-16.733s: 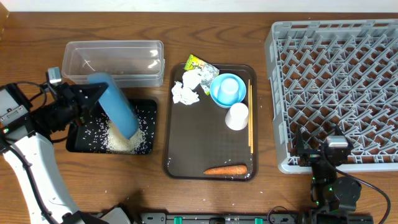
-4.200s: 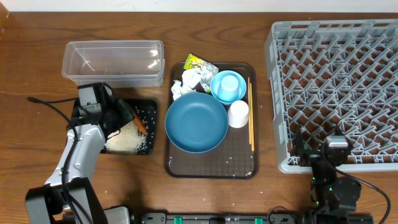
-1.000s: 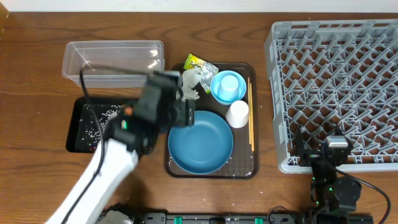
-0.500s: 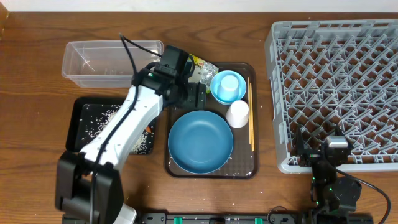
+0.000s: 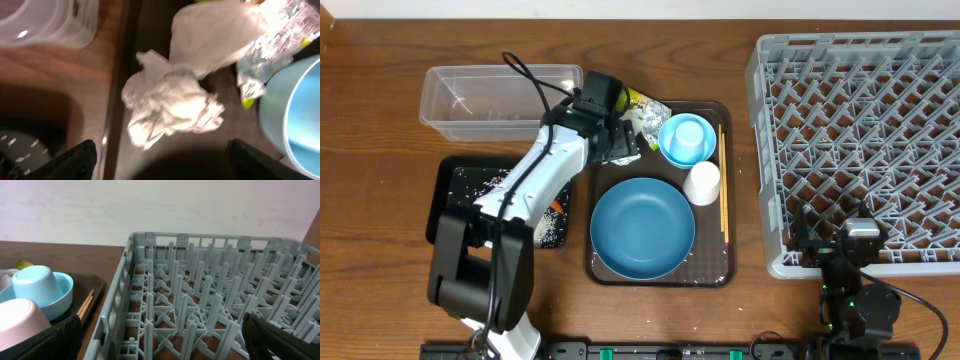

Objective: Sort waste into correct bins and load items into the dishwasher rack
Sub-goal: 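Lower the left gripper onto the crumpled white tissue and grasp it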

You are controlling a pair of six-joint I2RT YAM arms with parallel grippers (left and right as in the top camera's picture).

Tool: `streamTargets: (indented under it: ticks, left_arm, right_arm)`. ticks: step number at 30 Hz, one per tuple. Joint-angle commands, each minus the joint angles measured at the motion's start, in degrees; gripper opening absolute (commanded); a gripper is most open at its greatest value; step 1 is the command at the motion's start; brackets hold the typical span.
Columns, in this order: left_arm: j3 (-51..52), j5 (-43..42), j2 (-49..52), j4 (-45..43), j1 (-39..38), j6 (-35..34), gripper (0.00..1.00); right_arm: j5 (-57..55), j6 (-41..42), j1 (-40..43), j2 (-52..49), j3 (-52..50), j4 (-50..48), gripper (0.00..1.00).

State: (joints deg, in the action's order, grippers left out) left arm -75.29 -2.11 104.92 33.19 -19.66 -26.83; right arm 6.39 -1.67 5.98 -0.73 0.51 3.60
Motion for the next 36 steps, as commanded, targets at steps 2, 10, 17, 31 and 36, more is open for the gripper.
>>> streamTargets:
  ticks: [2,10,17,31,36]
  left_arm:
    - [-0.79,1.55,1.86,-1.68,-0.07,-1.46,0.84]
    - [-0.79,1.86,5.84,-3.52,-0.07,-2.62,0.84]
    - [-0.79,4.33,6.69,-5.09,-0.13,-2.62,0.77]
    - [0.26,4.33,6.69,-5.55,-0.13,-2.64,0.55]
    - [1.55,4.28,6.71,-5.44,-0.20,-2.64,0.54]
  right_arm:
    - [-0.13,0.79,0.59,0.31,-0.20,0.07,0.99]
    - [-0.13,0.79,0.59,0.31,-0.20,0.07,0.99]
    - [-0.13,0.79,0.59,0.28,-0.20,0.07,0.99]
    - [-0.13,0.79,0.59,0.28,-0.20,0.07,0.99]
    - [-0.13,0.79,0.59,0.31,-0.20,0.07,0.99]
